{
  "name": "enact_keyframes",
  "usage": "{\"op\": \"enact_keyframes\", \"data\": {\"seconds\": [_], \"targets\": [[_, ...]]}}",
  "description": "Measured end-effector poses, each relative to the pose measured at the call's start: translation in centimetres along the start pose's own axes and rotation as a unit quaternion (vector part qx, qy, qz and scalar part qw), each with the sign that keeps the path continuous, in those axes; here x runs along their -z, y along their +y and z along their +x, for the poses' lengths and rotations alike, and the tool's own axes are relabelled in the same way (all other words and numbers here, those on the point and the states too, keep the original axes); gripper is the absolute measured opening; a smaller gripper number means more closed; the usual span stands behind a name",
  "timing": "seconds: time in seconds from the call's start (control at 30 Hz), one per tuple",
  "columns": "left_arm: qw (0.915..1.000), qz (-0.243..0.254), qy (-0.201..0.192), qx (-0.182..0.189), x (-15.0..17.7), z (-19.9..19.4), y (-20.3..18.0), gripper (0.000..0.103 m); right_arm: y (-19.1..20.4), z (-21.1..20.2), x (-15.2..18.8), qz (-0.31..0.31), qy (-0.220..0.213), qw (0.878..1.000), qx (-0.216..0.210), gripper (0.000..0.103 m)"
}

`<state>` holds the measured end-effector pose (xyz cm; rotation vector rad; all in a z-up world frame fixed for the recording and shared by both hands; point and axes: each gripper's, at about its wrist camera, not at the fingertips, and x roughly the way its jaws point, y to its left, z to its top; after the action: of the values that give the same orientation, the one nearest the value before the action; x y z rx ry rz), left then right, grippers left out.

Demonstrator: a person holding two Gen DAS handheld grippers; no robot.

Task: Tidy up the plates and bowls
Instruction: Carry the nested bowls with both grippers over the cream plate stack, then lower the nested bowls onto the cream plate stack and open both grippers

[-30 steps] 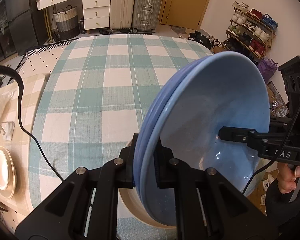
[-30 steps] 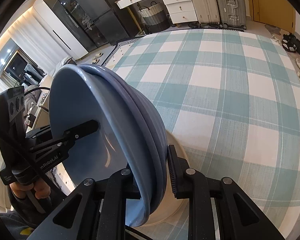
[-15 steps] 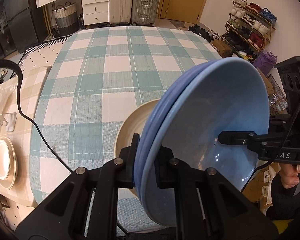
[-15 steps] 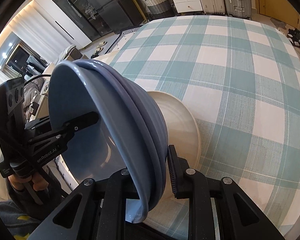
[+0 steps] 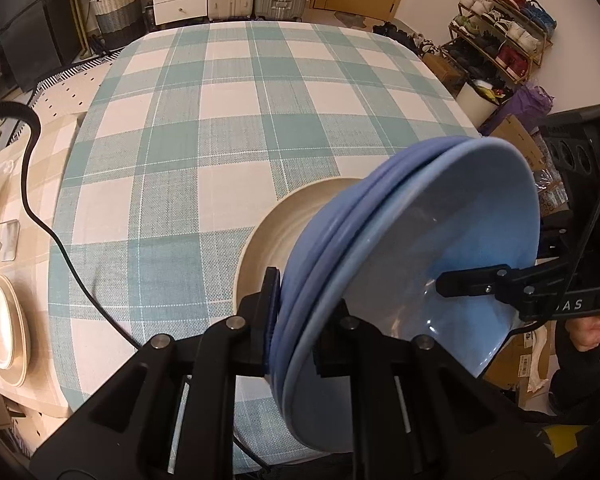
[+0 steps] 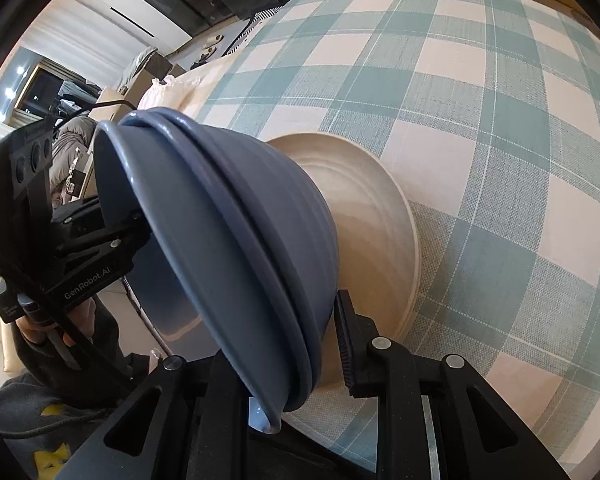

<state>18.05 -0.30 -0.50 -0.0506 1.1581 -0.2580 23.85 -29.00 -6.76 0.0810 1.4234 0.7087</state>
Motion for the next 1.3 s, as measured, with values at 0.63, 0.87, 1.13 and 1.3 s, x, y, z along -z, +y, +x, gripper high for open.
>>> {"op": "enact_keyframes", "data": {"seconds": [0.63, 0.87, 1.13, 1.3], "targets": [[0.9998, 0.002, 0.016, -0.009, -1.3, 3.1, 0.9, 0.011, -1.2, 1.4, -2.8, 0.000, -0.003, 1.000, 0.002, 0.023], [0.9998, -0.005, 0.019, -0.004, -0.9, 3.4, 1.4, 0.012, -0.9, 1.0, -2.7, -0.005, -0.022, 1.000, 0.008, 0.024], [0.9997, -0.010, -0.006, -0.020, -0.8, 1.9, 1.8, 0.056, 0.1, -0.5, -2.2, -0.032, -0.069, 0.996, 0.047, 0.048], [0.9994, -0.014, -0.023, -0.021, -0.5, 0.4, 2.0, 0.074, -0.4, -1.4, -1.7, -0.019, -0.085, 0.995, 0.045, 0.059]]}}
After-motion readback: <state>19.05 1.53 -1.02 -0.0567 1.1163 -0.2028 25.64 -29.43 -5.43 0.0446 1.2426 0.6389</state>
